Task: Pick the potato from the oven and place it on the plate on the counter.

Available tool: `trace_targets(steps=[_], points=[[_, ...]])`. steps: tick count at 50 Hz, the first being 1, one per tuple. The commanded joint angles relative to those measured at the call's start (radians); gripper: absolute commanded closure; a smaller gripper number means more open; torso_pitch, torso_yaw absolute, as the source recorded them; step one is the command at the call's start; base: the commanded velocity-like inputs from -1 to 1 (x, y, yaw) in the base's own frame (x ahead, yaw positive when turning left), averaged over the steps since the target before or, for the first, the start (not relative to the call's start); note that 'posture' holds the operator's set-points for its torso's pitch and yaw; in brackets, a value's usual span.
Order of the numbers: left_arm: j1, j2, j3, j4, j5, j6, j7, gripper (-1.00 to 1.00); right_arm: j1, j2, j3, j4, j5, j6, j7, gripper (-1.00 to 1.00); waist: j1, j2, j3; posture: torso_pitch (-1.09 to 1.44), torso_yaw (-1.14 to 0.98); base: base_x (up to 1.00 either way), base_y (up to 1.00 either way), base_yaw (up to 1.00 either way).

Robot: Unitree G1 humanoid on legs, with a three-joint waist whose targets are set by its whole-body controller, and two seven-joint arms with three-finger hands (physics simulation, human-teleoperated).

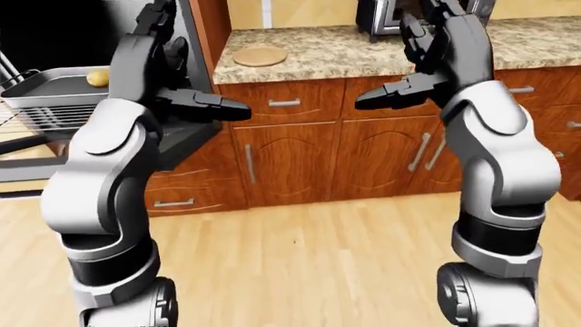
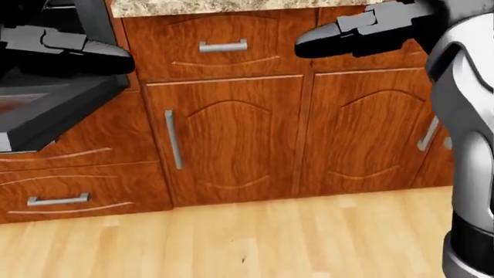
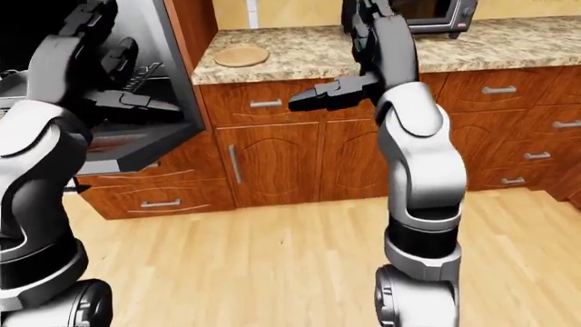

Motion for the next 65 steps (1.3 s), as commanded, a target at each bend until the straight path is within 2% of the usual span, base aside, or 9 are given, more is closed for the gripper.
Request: trace_targets(steps=[1, 6, 15, 23, 26, 40, 49, 53, 65], points=[[-0.034, 0.034, 0.025, -0.021, 0.004, -0.02, 0.003, -1.0, -0.073, -0.018, 0.003, -0.019, 0.008, -0.019, 0.02, -1.0, 0.003, 0.0, -0.035, 0.0, 0.0, 0.18, 0.0, 0.0], [-0.01, 0.08, 0.064, -0.069, -0.005, 0.014, -0.003, -1.0, -0.176, -0.037, 0.01, 0.052, 0.004, -0.015, 0.046, -1.0, 0.011, 0.007, -0.032, 0.0, 0.0, 0.17, 0.0, 0.0], [-0.038, 0.126, 0.083, -0.121, -0.044, 0.064, 0.018, -1.0, -0.126, -0.019, 0.004, -0.062, 0.022, 0.03, 0.035, -1.0, 0.018, -0.09, -0.011, 0.0, 0.0, 0.18, 0.0, 0.0], [-0.018, 0.133, 0.086, -0.14, -0.052, 0.062, 0.027, -1.0, -0.096, -0.013, 0.008, -0.091, 0.033, 0.004, 0.032, -1.0, 0.0, -0.004, 0.001, 0.0, 0.0, 0.18, 0.0, 0.0], [-0.005, 0.133, 0.097, -0.148, -0.057, 0.06, 0.03, -1.0, -0.096, -0.024, 0.004, -0.078, 0.01, 0.002, 0.017, -1.0, -0.01, 0.062, -0.035, 0.0, 0.0, 0.19, 0.0, 0.0], [0.013, 0.143, 0.108, -0.176, -0.071, 0.067, 0.033, -1.0, -0.111, -0.026, -0.003, -0.103, 0.012, 0.029, 0.034, -1.0, 0.028, -0.093, -0.037, 0.0, 0.0, 0.19, 0.0, 0.03], [0.035, 0.149, 0.12, -0.206, -0.093, 0.078, 0.045, -1.0, -0.113, -0.026, 0.003, -0.118, 0.01, 0.037, 0.041, -1.0, 0.004, -0.034, -0.002, 0.0, 0.0, 0.34, 0.0, 0.0], [-0.009, 0.167, 0.163, -0.238, -0.127, 0.119, 0.073, -1.0, -0.113, -0.024, 0.008, -0.138, 0.011, 0.052, 0.048, -1.0, -0.01, 0.053, -0.023, 0.0, 0.0, 0.35, 0.0, 0.0], [-0.158, 0.351, 0.247, -0.335, -0.385, 0.318, 0.201, -1.0, -0.329, -0.128, -0.027, -0.264, 0.058, 0.278, 0.047, -1.0, 0.026, -0.036, -0.001, 0.0, 0.0, 0.35, 0.0, 0.0]])
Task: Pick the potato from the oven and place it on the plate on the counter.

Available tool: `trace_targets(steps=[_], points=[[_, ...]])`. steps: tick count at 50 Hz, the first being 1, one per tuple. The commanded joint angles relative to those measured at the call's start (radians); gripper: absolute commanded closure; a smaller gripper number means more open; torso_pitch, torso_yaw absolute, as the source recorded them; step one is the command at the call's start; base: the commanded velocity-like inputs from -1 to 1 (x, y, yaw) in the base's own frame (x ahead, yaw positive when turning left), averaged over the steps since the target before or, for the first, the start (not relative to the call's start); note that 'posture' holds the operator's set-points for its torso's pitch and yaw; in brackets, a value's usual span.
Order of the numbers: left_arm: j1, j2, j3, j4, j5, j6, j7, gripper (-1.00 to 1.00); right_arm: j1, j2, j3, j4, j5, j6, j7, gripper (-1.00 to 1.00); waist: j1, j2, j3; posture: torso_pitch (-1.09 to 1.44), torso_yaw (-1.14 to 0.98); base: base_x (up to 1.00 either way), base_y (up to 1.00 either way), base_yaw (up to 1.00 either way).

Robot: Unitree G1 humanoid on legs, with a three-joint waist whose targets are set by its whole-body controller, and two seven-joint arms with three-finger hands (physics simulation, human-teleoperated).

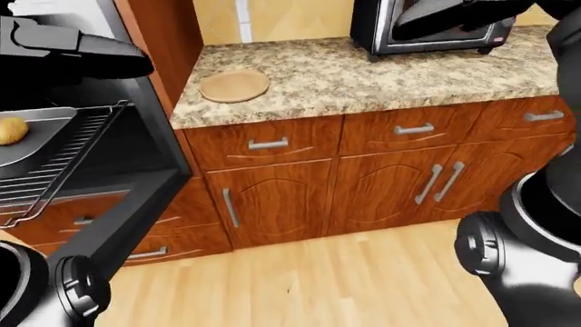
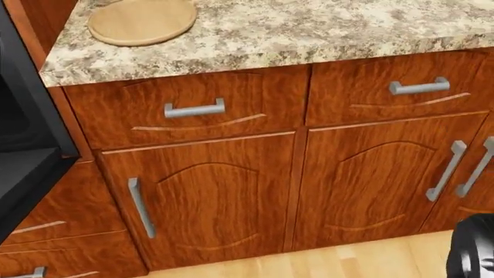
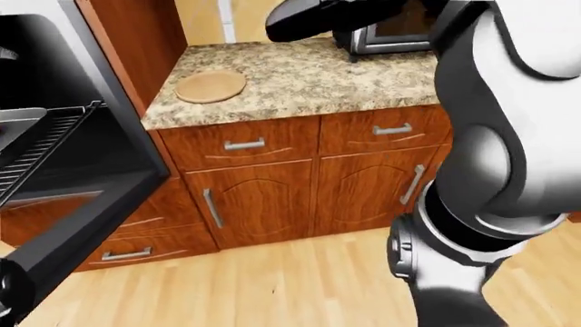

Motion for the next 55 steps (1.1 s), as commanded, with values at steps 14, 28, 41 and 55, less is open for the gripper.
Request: trace_targets(steps=[14, 28, 41, 55], points=[[0.077, 0.06, -0.016, 0.014, -0.152, -0.11, 0.116, -1.0, 0.004, -0.016, 0.001, 0.001, -0.018, -0.007, -0.027, -1.0, -0.014, 0.059, 0.019, 0.0, 0.0, 0.12, 0.0, 0.3], [0.071, 0.094, -0.022, 0.003, -0.243, -0.1, 0.21, -1.0, 0.017, 0.003, 0.021, 0.004, 0.001, -0.013, -0.027, -1.0, -0.01, -0.071, 0.003, 0.0, 0.0, 0.05, 0.0, 1.0], [0.15, 0.094, -0.024, 0.018, -0.198, -0.189, 0.166, -1.0, 0.038, 0.019, 0.014, 0.022, 0.014, -0.041, -0.021, -1.0, -0.006, 0.047, 0.0, 0.0, 0.0, 0.09, 0.0, 1.0], [0.16, 0.11, -0.009, 0.005, -0.224, -0.184, 0.182, -1.0, 0.072, 0.027, 0.02, -0.019, 0.022, -0.035, -0.01, -1.0, 0.005, -0.039, 0.029, 0.0, 0.0, 0.17, 0.0, 0.9]])
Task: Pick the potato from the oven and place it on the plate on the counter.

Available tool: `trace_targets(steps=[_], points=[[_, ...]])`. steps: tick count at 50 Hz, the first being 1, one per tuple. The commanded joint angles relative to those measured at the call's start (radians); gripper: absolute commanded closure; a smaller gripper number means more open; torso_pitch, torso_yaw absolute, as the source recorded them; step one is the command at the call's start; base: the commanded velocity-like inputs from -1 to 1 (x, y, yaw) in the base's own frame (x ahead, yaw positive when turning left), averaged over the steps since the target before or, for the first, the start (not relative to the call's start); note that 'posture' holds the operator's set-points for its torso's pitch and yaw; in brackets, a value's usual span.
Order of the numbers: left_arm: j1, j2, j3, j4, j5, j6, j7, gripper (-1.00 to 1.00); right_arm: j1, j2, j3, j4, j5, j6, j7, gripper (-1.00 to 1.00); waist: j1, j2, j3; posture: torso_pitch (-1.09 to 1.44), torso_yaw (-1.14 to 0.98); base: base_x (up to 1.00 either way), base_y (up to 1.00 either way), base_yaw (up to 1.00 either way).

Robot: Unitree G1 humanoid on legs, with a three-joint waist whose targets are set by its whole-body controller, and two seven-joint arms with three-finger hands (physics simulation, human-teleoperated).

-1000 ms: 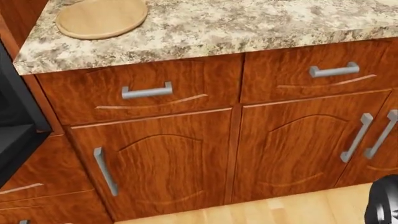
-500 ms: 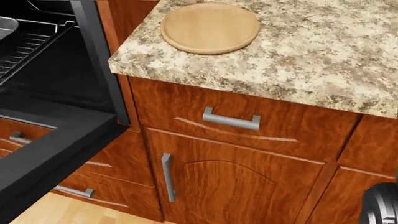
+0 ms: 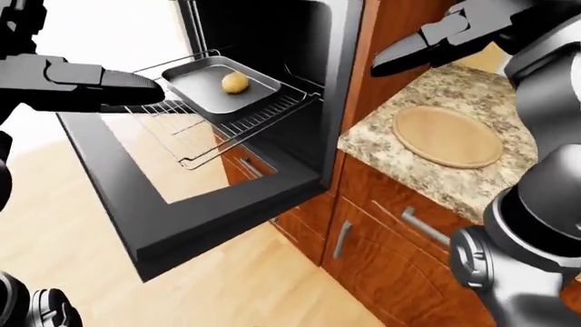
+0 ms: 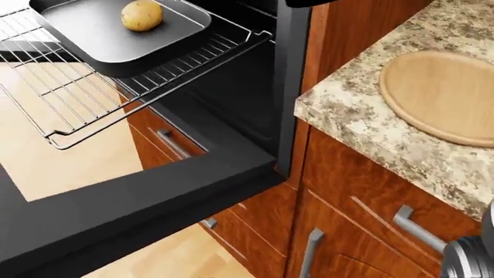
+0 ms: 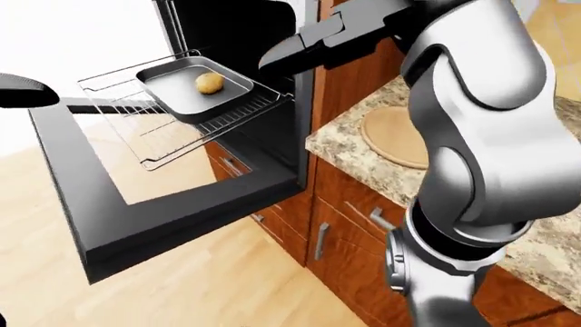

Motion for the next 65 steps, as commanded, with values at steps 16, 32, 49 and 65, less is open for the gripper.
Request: trace_targets(steps=[16, 32, 49, 65], points=[[-0.012, -0.016, -0.005, -0.01, 0.04, -0.031, -0.019, -1.0, -0.019, -0.01, -0.017, -0.037, 0.033, 0.016, -0.015, -1.0, -0.012, 0.096, -0.054, 0.0, 0.0, 0.32, 0.0, 0.98], [-0.024, -0.036, -0.01, -0.011, 0.1, -0.016, -0.059, -1.0, -0.012, 0.002, 0.006, -0.028, -0.01, 0.013, -0.001, -1.0, -0.01, 0.054, -0.033, 0.0, 0.0, 0.21, 0.03, 0.59], [-0.006, -0.027, 0.009, -0.016, 0.105, -0.015, -0.069, -1.0, -0.011, 0.017, 0.04, -0.024, -0.088, 0.022, 0.055, -1.0, -0.044, 0.09, -0.019, 0.0, 0.0, 0.0, 0.0, 0.0], [-0.05, -0.013, -0.001, -0.01, 0.084, 0.016, -0.045, -1.0, -0.28, 0.096, 0.223, 0.782, -0.589, -0.399, 0.377, -1.0, -0.054, 0.1, -0.044, 0.0, 0.0, 0.0, 0.0, 0.0]])
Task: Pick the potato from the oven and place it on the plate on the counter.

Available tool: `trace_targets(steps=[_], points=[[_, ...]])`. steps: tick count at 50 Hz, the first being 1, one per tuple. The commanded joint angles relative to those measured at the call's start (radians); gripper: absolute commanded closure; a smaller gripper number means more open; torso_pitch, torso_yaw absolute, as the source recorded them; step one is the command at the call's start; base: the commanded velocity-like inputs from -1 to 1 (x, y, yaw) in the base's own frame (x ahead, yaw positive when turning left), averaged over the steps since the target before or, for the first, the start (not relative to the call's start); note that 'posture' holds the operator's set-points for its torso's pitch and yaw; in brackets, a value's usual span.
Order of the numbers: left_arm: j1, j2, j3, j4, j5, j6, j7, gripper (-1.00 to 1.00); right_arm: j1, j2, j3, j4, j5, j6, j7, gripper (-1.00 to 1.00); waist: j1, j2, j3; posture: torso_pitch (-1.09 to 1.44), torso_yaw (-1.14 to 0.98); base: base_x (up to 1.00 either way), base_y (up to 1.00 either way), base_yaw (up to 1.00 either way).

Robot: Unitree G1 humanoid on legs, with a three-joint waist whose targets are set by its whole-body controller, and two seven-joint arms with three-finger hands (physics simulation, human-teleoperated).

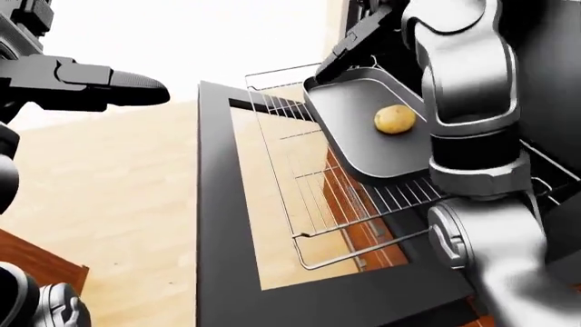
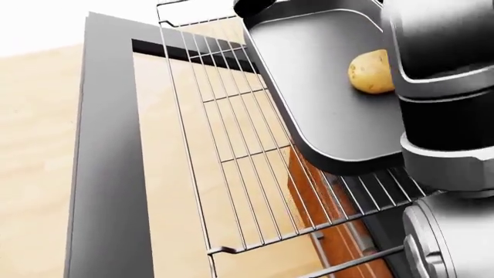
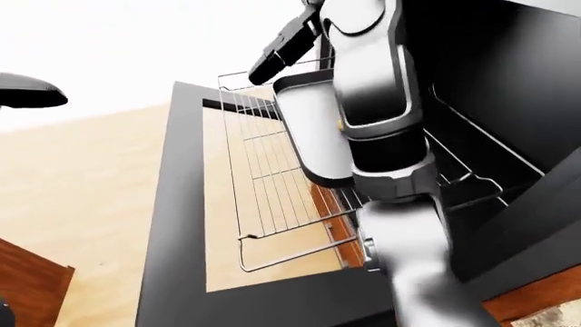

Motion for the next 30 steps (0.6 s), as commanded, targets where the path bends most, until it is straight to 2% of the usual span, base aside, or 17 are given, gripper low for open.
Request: trace_targets(steps=[1, 4, 6, 11, 12, 14, 18, 20, 25, 28, 30], points=[[-0.024, 0.018, 0.017, -0.009, 0.005, -0.023, 0.006, -1.0, -0.062, 0.006, -0.01, 0.054, -0.105, -0.138, 0.068, -1.0, -0.002, 0.007, -0.031, 0.0, 0.0, 0.0, 0.0, 0.0], [-0.019, 0.018, 0.02, -0.008, 0.005, -0.029, 0.004, -1.0, -0.137, 0.014, -0.022, 0.236, -0.182, -0.269, 0.119, -1.0, -0.006, 0.014, -0.03, 0.0, 0.0, 0.0, 0.0, 0.0], [0.033, 0.015, 0.037, -0.006, 0.022, -0.073, -0.022, -1.0, -0.183, 0.014, -0.016, 0.324, -0.233, -0.34, 0.175, -1.0, -0.007, 0.019, -0.028, 0.0, 0.0, 0.0, 0.0, 0.0], [0.085, 0.006, 0.053, -0.007, 0.042, -0.117, -0.052, -1.0, -0.294, 0.005, -0.03, 0.602, -0.324, -0.571, 0.211, -1.0, -0.013, 0.032, -0.024, 0.0, 0.0, 0.0, 0.0, 0.0], [0.066, 0.01, 0.052, -0.017, 0.03, -0.092, -0.038, -1.0, -0.289, -0.005, 0.003, 0.652, -0.374, -0.624, 0.241, -1.0, -0.015, 0.033, -0.023, 0.0, 0.0, 0.0, 0.0, 0.0], [0.071, 0.007, 0.058, -0.024, 0.023, -0.088, -0.033, -1.0, -0.303, -0.017, 0.021, 0.752, -0.45, -0.759, 0.199, -1.0, -0.019, 0.033, -0.022, 0.0, 0.0, 0.0, 0.0, 0.0], [0.032, 0.012, 0.049, -0.032, 0.001, -0.047, -0.002, -1.0, -0.321, -0.029, 0.035, 0.887, -0.584, -0.941, 0.126, -1.0, -0.027, 0.035, -0.022, 0.0, 0.0, 0.0, 0.0, 0.0], [0.027, 0.014, 0.05, -0.037, -0.009, -0.038, 0.006, -1.0, -0.321, -0.026, 0.028, 0.936, -0.634, -0.951, 0.082, -1.0, -0.028, 0.038, -0.023, 0.0, 0.0, 0.0, 0.0, 0.0], [0.008, 0.029, 0.05, -0.03, -0.03, -0.026, 0.022, -1.0, -0.304, -0.022, 0.023, 0.995, -0.722, -0.99, 0.082, -1.0, -0.031, 0.045, -0.02, 0.0, 0.0, 0.0, 0.0, 0.0], [0.062, 0.031, 0.065, -0.024, -0.015, -0.076, -0.006, -1.0, -0.3, -0.028, 0.021, 1.021, -0.773, -1.004, 0.066, -1.0, -0.033, 0.049, -0.019, 0.0, 0.0, 0.0, 0.0, 0.0], [0.053, 0.037, 0.059, -0.02, -0.019, -0.076, -0.003, -1.0, -0.301, -0.034, 0.024, 1.033, -0.81, -1.009, 0.051, -1.0, -0.034, 0.051, -0.02, 0.0, 0.0, 0.0, 0.0, 0.0]])
